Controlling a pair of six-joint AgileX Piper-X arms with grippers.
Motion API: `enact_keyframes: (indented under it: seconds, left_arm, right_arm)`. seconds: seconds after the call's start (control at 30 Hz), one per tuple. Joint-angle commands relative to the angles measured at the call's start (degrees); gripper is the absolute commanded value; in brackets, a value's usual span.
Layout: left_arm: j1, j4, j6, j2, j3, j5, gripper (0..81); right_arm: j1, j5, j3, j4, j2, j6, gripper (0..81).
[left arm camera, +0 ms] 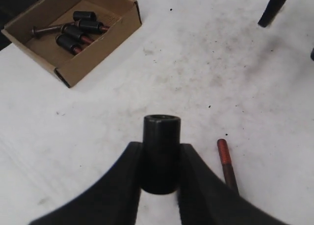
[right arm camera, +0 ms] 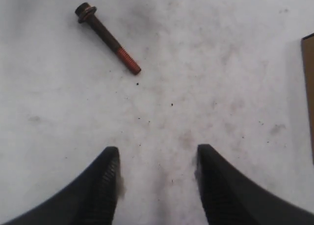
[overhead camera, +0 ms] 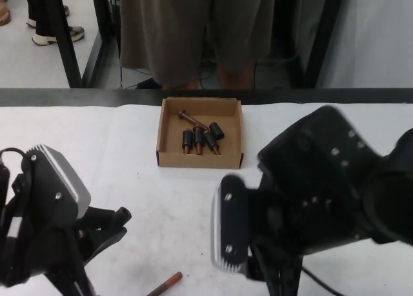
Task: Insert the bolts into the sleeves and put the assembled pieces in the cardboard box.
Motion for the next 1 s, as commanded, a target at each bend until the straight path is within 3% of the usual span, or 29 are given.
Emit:
enact_keyframes:
  seconds: [0.0, 0.33, 0.7, 0.97]
  left_arm:
    - [0.2, 0.98, 1.57, -1.75, -0.07, 1.2, 0.8]
    - [0.2, 2.92, 1.39, -6.77, -0.07, 1.2, 0.8]
    - [0.2, 2.92, 1.14, -7.72, -0.07, 1.31, 0.8]
    - [0.2, 4.12, 2.96, -8.77, 0.7, -2.62, 0.8]
  right_arm:
    - [1.88, 0.78, -0.67, -0.18, 1.6, -3.75, 46.8]
    - [4.95, 4.47, -6.59, 7.68, 10.62, -3.29, 42.8]
    - [6.22, 3.82, -21.82, 12.25, 19.18, -3.54, 42.8]
    - [9.05, 1.85, -25.08, 15.38, 22.62, -3.96, 42.8]
